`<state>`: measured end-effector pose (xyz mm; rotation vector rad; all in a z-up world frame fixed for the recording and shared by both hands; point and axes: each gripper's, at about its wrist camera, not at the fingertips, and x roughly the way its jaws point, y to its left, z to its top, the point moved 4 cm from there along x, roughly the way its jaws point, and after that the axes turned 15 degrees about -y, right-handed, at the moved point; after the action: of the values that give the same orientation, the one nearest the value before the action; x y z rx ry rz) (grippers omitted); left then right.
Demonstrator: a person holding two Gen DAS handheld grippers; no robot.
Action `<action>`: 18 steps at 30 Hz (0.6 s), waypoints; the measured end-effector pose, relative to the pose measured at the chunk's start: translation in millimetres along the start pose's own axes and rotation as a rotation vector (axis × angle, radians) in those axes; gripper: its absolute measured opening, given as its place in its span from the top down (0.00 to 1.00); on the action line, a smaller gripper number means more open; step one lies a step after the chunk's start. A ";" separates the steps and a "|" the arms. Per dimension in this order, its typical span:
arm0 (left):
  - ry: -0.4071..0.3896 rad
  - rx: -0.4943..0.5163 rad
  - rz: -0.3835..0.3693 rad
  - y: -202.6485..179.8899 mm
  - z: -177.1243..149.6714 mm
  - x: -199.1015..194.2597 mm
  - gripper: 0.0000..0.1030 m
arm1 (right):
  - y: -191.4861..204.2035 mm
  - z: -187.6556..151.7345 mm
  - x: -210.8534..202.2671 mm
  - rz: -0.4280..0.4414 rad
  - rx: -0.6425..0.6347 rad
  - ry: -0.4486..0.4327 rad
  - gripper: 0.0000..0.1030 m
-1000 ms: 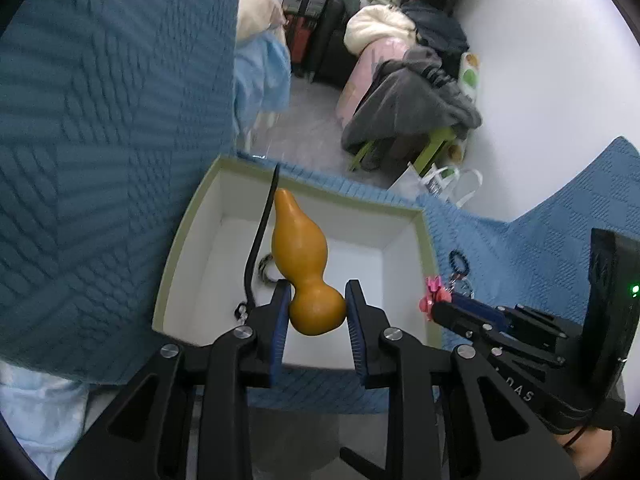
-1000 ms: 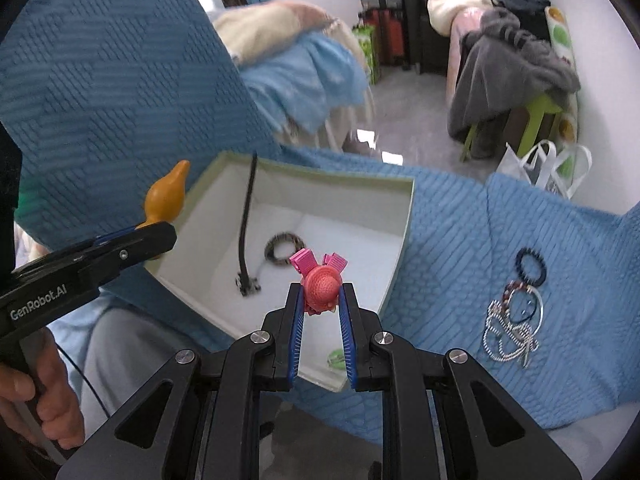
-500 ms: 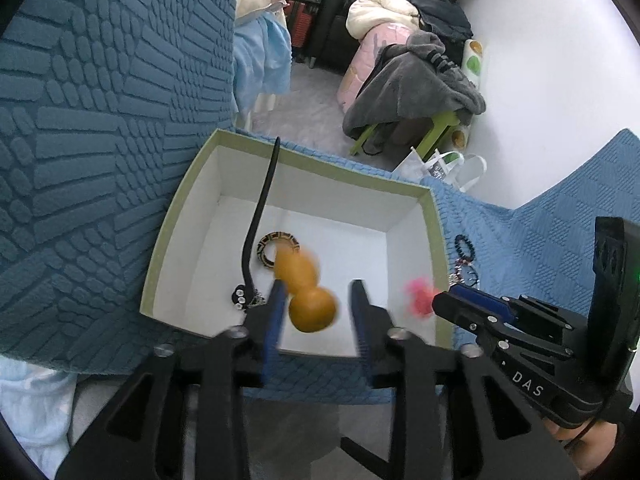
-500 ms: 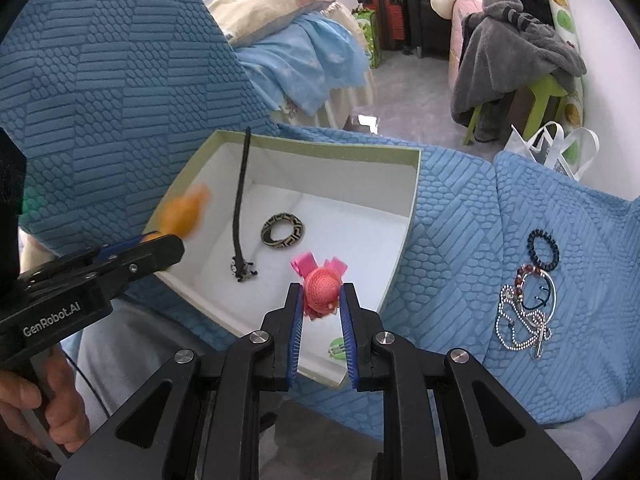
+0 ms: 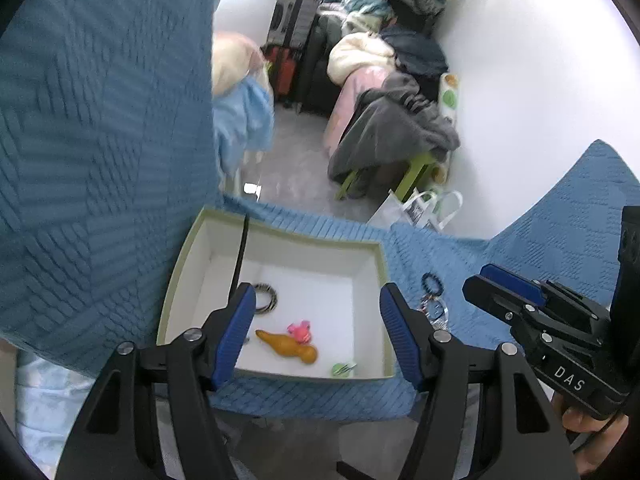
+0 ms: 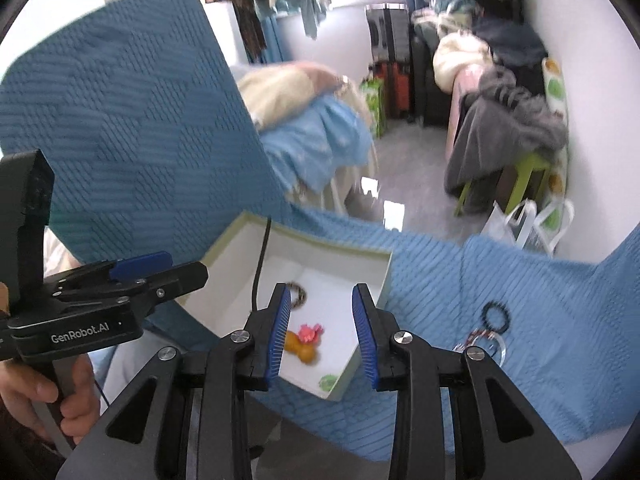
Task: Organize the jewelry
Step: 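Open both grippers to drop the gourd and keychain into the box, withdraw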
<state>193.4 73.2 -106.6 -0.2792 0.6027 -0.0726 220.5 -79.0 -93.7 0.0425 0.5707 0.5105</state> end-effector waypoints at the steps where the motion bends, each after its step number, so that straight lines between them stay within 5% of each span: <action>1: -0.018 0.009 -0.005 -5.6 5.1 -5.9 0.37 | -1.0 4.4 -6.1 -0.003 -0.003 -0.018 0.71; 18: -0.158 0.076 -0.042 -62.5 30.0 -45.1 0.37 | -30.9 30.6 -76.6 -0.062 -0.031 -0.196 0.71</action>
<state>174.3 27.0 -40.7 -0.2217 0.4365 -0.1130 195.4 -139.3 -34.7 0.0447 0.3710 0.4488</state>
